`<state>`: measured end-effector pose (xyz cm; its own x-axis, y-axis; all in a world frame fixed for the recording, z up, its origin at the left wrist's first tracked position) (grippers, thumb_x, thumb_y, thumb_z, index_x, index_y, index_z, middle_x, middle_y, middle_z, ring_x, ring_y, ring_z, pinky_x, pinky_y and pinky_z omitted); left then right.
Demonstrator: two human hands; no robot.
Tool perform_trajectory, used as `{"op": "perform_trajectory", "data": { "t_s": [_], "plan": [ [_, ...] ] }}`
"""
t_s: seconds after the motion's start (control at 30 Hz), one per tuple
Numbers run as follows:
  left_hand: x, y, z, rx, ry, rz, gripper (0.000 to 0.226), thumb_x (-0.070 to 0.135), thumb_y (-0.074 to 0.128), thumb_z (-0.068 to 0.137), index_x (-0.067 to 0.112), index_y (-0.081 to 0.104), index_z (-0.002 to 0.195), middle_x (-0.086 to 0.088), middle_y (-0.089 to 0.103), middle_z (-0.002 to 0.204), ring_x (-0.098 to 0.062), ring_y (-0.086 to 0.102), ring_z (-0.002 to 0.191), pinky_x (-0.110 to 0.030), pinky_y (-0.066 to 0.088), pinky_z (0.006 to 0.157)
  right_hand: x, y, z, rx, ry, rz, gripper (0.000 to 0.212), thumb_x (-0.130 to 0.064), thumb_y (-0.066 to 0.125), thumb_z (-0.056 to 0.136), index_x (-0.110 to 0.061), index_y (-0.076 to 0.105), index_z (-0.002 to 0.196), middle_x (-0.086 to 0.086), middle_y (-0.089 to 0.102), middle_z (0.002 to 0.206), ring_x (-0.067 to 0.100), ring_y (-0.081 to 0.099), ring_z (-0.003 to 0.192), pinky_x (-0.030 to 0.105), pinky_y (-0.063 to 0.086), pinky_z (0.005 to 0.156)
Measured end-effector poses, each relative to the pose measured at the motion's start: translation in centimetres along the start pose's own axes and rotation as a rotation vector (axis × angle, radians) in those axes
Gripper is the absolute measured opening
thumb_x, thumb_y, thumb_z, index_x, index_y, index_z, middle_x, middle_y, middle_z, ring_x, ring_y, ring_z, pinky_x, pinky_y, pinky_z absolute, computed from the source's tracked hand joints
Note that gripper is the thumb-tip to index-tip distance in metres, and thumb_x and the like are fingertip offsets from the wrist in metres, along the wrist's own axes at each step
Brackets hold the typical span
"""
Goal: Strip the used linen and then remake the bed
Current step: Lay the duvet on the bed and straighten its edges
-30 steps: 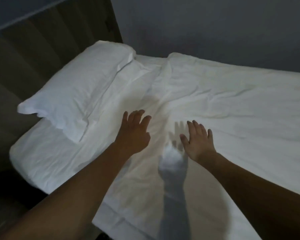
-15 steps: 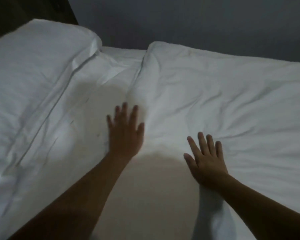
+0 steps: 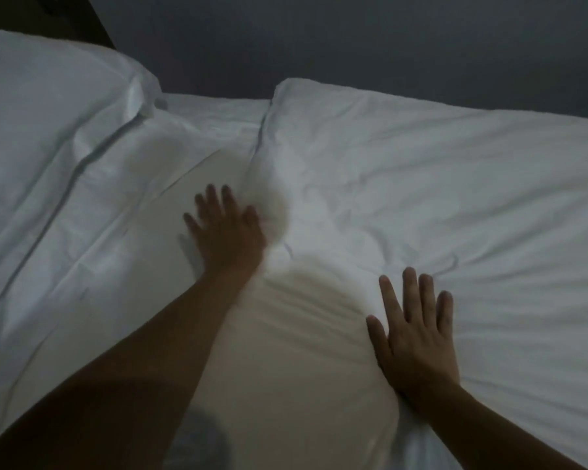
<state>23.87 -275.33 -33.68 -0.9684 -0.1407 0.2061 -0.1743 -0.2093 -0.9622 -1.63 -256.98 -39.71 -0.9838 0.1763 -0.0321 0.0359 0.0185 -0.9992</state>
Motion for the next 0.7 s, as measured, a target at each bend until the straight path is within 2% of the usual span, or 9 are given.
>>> {"op": "perform_trajectory", "data": {
  "t_s": [0.07,0.13,0.17,0.23,0.33,0.4,0.53,0.63,0.7],
  "plan": [
    [7.1,-1.1,1.1,0.080,0.341,-0.044,0.061,0.046,0.027,0.096,0.019,0.034,0.150,-0.010,0.028,0.158,-0.034,0.022,0.146,-0.057,0.016,0.115,0.1,0.4,0.3,0.006,-0.006,0.008,0.069,-0.058,0.019,0.097,-0.024,0.006,0.156,0.014,-0.006,0.162,0.032,-0.009,0.149,0.056,0.005,0.118],
    [14.2,-0.8,1.3,0.017,0.664,-0.026,0.060,0.051,0.023,0.097,0.028,0.029,0.152,-0.003,0.023,0.161,-0.029,0.016,0.149,-0.056,0.011,0.117,0.2,0.9,0.6,0.020,-0.015,0.019,0.069,-0.056,0.021,0.096,-0.023,0.009,0.156,0.014,-0.002,0.162,0.033,-0.006,0.149,0.056,0.005,0.118],
    [16.5,0.3,1.6,-0.054,0.760,0.017,0.060,0.054,0.020,0.098,0.031,0.024,0.153,0.000,0.017,0.163,-0.027,0.010,0.150,-0.056,0.005,0.119,0.3,1.1,0.7,0.028,-0.019,0.023,0.069,-0.056,0.022,0.096,-0.023,0.010,0.156,0.014,-0.001,0.162,0.033,-0.005,0.149,0.056,0.005,0.118],
    [16.5,3.5,3.8,-0.177,0.740,0.102,0.061,0.057,0.018,0.099,0.033,0.016,0.155,0.003,0.009,0.164,-0.022,0.003,0.151,-0.052,-0.003,0.119,0.6,1.7,0.8,0.045,-0.029,0.031,0.069,-0.055,0.021,0.095,-0.023,0.012,0.156,0.014,0.001,0.162,0.034,-0.003,0.149,0.056,0.004,0.118],
    [10.9,6.9,7.4,-0.096,0.485,0.083,0.065,0.053,0.022,0.097,0.023,0.023,0.155,-0.003,0.016,0.163,-0.024,0.010,0.150,-0.045,0.001,0.121,0.9,2.0,1.1,0.070,-0.051,0.060,0.067,-0.055,0.016,0.096,-0.025,0.013,0.155,0.014,0.003,0.162,0.034,-0.001,0.149,0.056,0.003,0.118],
    [9.2,7.2,8.2,-0.134,0.419,0.124,0.066,0.051,0.020,0.099,0.018,0.019,0.156,-0.005,0.013,0.163,-0.025,0.008,0.150,-0.046,0.001,0.121,0.9,2.1,1.3,0.075,-0.061,0.073,0.067,-0.056,0.015,0.096,-0.026,0.012,0.155,0.014,0.003,0.162,0.034,-0.001,0.149,0.056,0.002,0.118],
    [12.2,4.5,6.6,-0.141,0.349,0.093,0.067,0.048,0.022,0.100,0.012,0.013,0.156,-0.010,0.003,0.164,-0.030,0.001,0.150,-0.051,-0.003,0.120,0.8,2.2,1.2,0.088,-0.068,0.091,0.068,-0.055,0.021,0.095,-0.024,0.014,0.155,0.015,0.002,0.162,0.035,-0.001,0.149,0.057,0.003,0.118],
    [13.7,2.3,-1.7,-0.096,0.551,0.015,0.064,0.044,0.023,0.099,0.011,0.023,0.154,-0.012,0.014,0.162,-0.031,0.011,0.149,-0.054,0.006,0.120,0.9,2.2,1.3,0.096,-0.065,0.093,0.069,-0.054,0.023,0.094,-0.024,0.012,0.156,0.016,0.001,0.162,0.035,-0.003,0.149,0.057,0.001,0.118],
    [10.8,1.3,-8.8,-0.124,0.675,0.053,0.063,0.044,0.021,0.100,0.011,0.026,0.153,-0.011,0.021,0.161,-0.030,0.016,0.149,-0.052,0.011,0.120,0.9,2.2,1.3,0.086,-0.067,0.094,0.069,-0.055,0.021,0.095,-0.025,0.009,0.156,0.015,-0.001,0.162,0.034,-0.005,0.149,0.056,-0.002,0.118]
  ]
}}
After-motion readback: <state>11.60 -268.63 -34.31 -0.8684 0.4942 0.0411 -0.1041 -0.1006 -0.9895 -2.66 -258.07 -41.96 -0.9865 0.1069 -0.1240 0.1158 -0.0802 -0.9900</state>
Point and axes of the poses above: each hand's wrist, its own z-axis towards the middle knuckle, its own y-axis out of the palm, x = y × z, the point moved 3 cm from there along z, towards the middle knuckle
